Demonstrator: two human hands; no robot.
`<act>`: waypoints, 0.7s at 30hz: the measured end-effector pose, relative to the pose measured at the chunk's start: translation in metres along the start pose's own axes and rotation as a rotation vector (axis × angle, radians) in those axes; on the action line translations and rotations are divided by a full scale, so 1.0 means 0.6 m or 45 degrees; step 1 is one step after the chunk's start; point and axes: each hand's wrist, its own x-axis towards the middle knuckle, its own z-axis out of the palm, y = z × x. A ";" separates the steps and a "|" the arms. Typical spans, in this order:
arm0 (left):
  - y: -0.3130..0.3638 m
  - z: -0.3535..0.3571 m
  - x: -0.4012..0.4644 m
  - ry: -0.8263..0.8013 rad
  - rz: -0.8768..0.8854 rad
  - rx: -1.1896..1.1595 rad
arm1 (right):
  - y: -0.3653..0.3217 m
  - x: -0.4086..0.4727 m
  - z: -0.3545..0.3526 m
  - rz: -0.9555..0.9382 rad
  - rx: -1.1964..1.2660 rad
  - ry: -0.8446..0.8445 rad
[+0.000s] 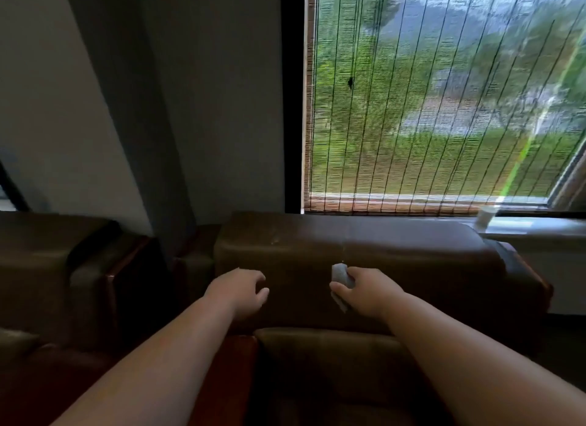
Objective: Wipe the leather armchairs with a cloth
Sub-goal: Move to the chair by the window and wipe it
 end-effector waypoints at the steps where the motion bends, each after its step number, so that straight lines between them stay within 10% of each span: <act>1: -0.022 -0.001 0.012 -0.005 -0.014 0.027 | -0.016 0.019 0.005 -0.008 -0.005 -0.012; 21: -0.419 0.043 0.408 0.119 -0.179 0.018 | -0.347 0.414 0.208 -0.545 -0.319 0.161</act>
